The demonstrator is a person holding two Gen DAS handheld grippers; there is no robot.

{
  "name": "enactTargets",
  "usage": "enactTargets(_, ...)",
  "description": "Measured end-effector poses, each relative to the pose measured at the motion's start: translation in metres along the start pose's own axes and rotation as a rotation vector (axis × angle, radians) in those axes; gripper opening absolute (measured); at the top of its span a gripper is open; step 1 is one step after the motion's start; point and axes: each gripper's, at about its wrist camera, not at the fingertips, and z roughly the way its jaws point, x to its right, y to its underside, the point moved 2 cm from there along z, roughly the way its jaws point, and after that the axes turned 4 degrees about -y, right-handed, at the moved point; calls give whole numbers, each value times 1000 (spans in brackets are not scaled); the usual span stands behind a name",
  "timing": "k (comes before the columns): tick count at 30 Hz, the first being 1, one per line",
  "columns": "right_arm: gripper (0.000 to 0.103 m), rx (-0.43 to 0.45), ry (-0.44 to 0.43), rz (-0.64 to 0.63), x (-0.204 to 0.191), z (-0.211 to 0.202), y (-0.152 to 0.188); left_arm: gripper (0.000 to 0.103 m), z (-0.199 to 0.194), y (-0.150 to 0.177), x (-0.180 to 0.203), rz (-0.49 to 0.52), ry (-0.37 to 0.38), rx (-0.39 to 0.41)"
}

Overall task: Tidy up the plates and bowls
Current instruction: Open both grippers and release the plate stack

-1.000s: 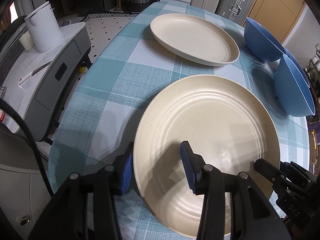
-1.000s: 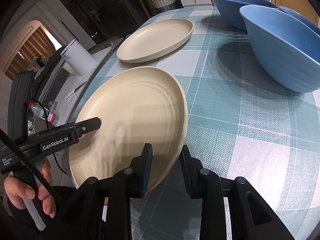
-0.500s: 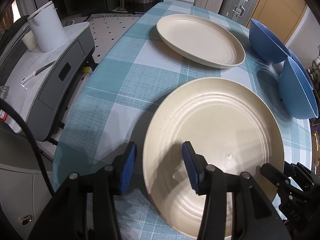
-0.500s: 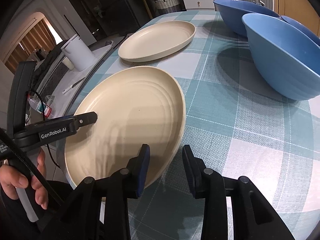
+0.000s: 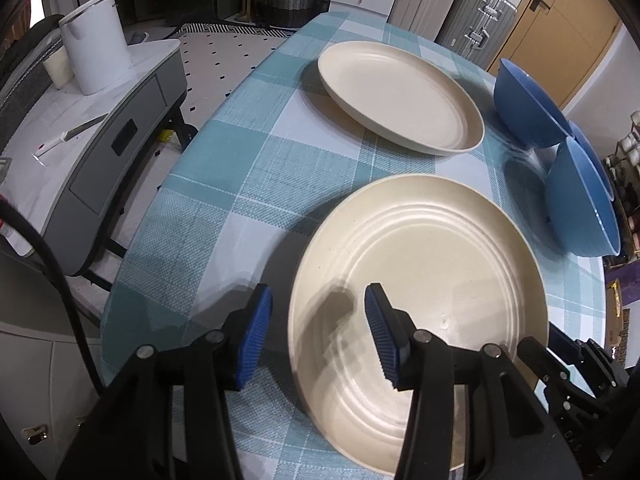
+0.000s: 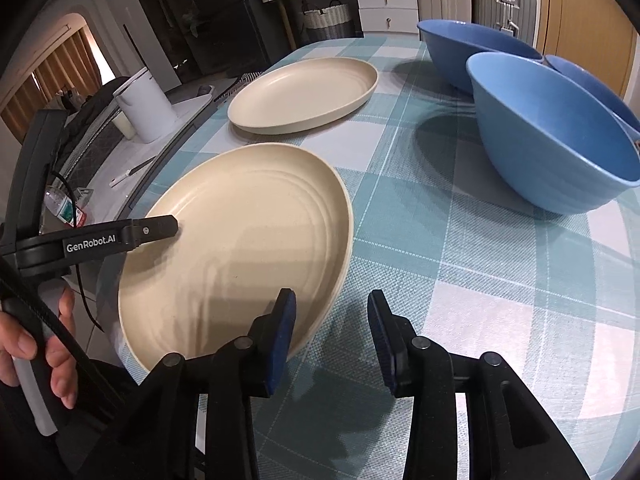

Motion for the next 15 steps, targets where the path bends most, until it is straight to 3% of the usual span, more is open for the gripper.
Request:
enactTargets(11,40,53,24,8,4,-11,-2,48,-11,-3,-4,-40,82,33)
enactTargets(15,44,101,28,11,4,-22,-3,48,-25,-6,-8,-59,113,91)
